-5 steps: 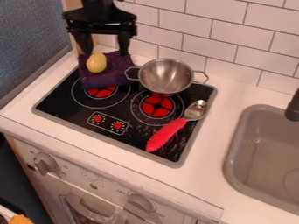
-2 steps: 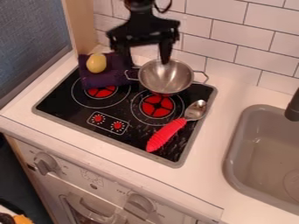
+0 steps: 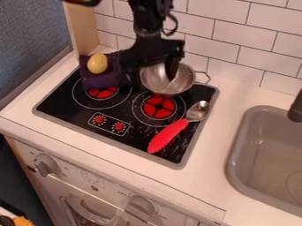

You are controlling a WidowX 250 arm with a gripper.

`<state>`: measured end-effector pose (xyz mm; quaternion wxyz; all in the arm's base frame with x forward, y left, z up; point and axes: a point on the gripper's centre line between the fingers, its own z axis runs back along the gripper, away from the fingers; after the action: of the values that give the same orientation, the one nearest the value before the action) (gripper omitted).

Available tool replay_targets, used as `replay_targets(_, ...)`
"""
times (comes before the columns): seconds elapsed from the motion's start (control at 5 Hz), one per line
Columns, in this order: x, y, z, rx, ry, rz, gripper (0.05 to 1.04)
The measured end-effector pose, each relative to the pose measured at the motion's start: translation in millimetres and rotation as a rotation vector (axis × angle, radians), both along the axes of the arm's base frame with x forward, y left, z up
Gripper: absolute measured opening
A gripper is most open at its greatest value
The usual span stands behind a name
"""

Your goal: Move the silver pot on the left side of stove

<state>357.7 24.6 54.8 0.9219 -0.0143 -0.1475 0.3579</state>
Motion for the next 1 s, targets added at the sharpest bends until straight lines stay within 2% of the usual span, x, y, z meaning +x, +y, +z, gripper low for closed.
replay_targets(0.2, -4, 2, -9.7, -0.009, -0.008, 0.071, 0.999)
replay_targets(0.6, 7, -6, -36.3, -0.065, -0.046, 0.076, 0.999)
replay_targets(0.8, 16, -7, -37.6, -0.107, -0.151, 0.097, 0.952)
replay_targets(1.0, 21, -5, -40.0, -0.085, -0.180, 0.059, 0.656)
